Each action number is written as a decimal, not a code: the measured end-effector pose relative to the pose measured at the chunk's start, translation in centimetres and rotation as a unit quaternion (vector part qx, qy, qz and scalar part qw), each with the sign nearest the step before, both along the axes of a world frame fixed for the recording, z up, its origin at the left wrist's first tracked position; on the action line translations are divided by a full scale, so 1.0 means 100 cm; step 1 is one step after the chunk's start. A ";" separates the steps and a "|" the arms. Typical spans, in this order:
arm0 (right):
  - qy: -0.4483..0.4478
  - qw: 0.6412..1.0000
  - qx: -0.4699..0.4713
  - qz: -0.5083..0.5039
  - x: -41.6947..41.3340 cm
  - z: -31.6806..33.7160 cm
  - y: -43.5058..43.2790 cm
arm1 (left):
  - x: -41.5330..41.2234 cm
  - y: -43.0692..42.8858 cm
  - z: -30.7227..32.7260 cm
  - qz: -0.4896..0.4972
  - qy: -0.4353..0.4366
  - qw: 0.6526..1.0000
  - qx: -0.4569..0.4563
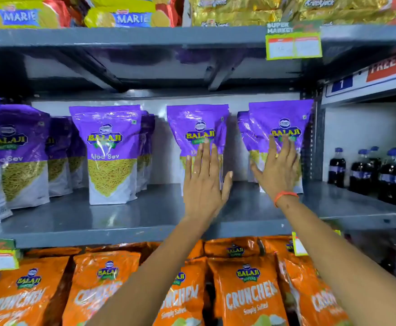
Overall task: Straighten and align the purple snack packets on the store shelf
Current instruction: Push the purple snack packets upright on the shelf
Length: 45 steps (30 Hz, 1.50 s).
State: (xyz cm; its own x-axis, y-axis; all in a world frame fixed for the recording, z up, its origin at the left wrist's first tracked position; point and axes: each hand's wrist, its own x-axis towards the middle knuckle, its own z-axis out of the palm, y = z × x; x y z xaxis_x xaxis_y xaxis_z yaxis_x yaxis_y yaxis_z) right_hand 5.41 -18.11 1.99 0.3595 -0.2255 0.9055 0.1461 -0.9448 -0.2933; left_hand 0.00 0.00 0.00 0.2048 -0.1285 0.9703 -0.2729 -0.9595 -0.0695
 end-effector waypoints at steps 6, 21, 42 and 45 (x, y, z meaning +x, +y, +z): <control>0.168 0.985 0.036 -0.015 0.025 -0.017 -0.044 | 0.001 -0.017 -0.051 0.015 0.074 0.996 0.043; 0.222 0.962 0.144 0.067 0.048 -0.012 -0.062 | -0.006 -0.017 -0.081 0.079 -0.001 0.991 0.104; 0.199 0.971 0.129 0.044 -0.012 -0.018 -0.075 | -0.007 -0.016 -0.084 0.064 0.040 0.991 0.110; 0.185 0.973 0.135 0.043 -0.024 -0.019 -0.080 | -0.008 -0.017 -0.084 0.061 0.048 0.991 0.110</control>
State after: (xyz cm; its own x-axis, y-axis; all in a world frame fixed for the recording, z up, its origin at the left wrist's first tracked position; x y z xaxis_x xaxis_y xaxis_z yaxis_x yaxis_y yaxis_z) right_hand 3.02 -26.13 0.05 0.6776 -0.3912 0.6228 0.0586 -0.8154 -0.5759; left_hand -0.75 -1.66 -8.41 0.3216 -0.3025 0.8973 -0.1711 -0.9506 -0.2592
